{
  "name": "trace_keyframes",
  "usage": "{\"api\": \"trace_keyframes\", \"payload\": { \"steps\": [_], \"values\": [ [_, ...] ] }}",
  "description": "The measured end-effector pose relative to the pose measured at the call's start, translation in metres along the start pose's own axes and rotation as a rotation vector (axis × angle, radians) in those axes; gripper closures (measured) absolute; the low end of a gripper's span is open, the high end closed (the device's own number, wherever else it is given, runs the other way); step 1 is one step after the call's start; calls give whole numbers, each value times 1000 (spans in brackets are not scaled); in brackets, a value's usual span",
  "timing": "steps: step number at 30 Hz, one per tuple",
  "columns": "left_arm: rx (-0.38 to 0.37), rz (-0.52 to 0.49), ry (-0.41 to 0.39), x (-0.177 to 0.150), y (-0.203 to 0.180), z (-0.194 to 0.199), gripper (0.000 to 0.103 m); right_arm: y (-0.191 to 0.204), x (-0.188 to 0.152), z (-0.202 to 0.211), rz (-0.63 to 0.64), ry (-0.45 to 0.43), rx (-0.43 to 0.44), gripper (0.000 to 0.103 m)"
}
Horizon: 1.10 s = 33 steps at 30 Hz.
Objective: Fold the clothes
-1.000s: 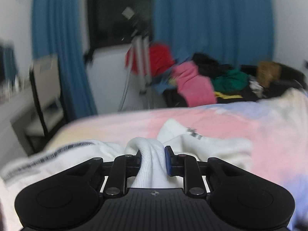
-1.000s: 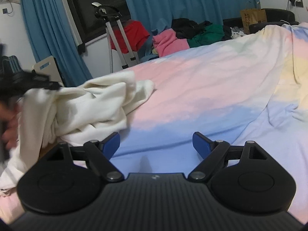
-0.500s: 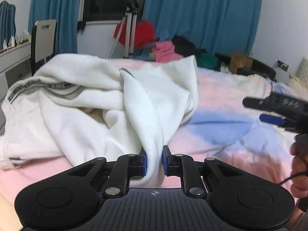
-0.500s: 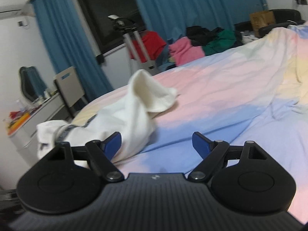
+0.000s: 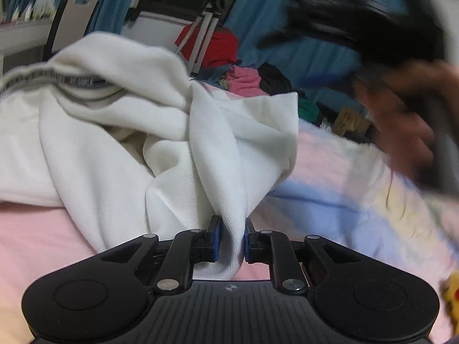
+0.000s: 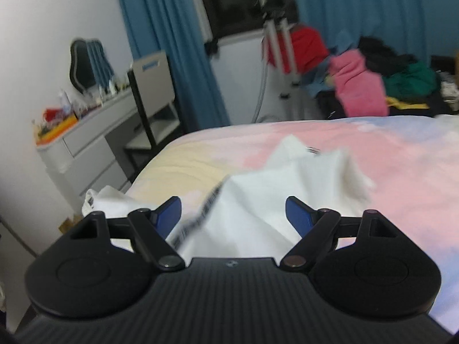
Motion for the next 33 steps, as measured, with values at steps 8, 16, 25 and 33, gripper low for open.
{"api": "trace_keyframes", "payload": {
  "steps": [8, 16, 25, 33],
  "values": [
    [-144, 103, -28, -3, 19, -29, 87, 28, 23, -168, 107, 249, -134, 32],
    [-235, 167, -44, -7, 45, -44, 87, 20, -3, -243, 187, 369, -290, 72],
    [-229, 94, -83, -3, 44, -40, 87, 3, 44, -152, 127, 152, -280, 96],
    [-215, 5, -136, -1, 39, -22, 87, -105, 52, 49, -166, -193, -365, 96]
  ]
}}
Point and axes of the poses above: each gripper's, at about its wrist camera, not at the fingertips, and z roughly against the way its jaws point, y to its left, x to its top, the point moved 6 cm from there along -z, roughly the way its jaws point, and after that the axes turned 4 degrees about -z, right-handed, at the moved point
